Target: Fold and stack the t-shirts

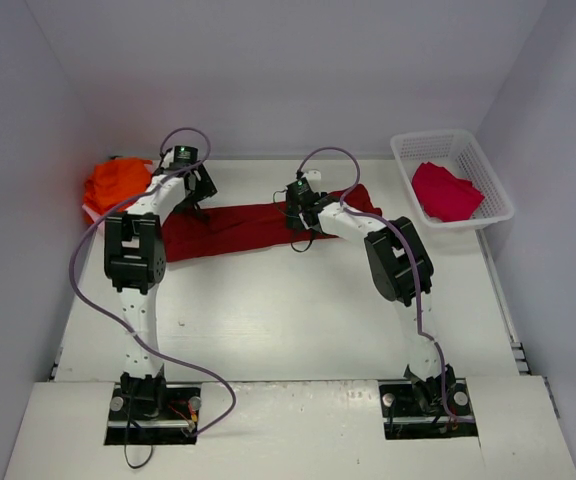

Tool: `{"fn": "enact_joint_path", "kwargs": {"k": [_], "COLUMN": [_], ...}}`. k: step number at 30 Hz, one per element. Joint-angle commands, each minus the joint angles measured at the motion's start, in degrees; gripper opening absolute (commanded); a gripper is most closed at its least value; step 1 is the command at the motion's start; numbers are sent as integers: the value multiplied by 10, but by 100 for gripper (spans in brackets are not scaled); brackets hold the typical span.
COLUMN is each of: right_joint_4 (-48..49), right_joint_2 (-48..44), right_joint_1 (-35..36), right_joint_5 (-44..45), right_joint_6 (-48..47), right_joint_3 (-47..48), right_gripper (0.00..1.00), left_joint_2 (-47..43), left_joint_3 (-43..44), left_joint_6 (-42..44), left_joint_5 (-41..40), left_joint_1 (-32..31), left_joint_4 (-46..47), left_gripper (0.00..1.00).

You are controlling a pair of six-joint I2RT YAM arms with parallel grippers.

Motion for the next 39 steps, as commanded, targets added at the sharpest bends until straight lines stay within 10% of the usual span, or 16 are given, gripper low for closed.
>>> {"fn": "enact_joint_path", "kwargs": {"k": [1,39], "right_joint_4": [-23,-23], "right_joint_2": [-1,-29], "right_joint_1": [-6,-3], "right_joint_5": [4,-8], "right_joint_6": [-1,7], "right_joint_3": [-18,-27], "right_gripper": [58,58], "left_joint_2": [-12,-194], "left_joint_3": [46,-175], "left_joint_6": [14,-73], "left_joint_5": [-18,-2], "left_joint_1": [20,-75], "left_joint_4": [3,28], "left_gripper": [82,82]}}
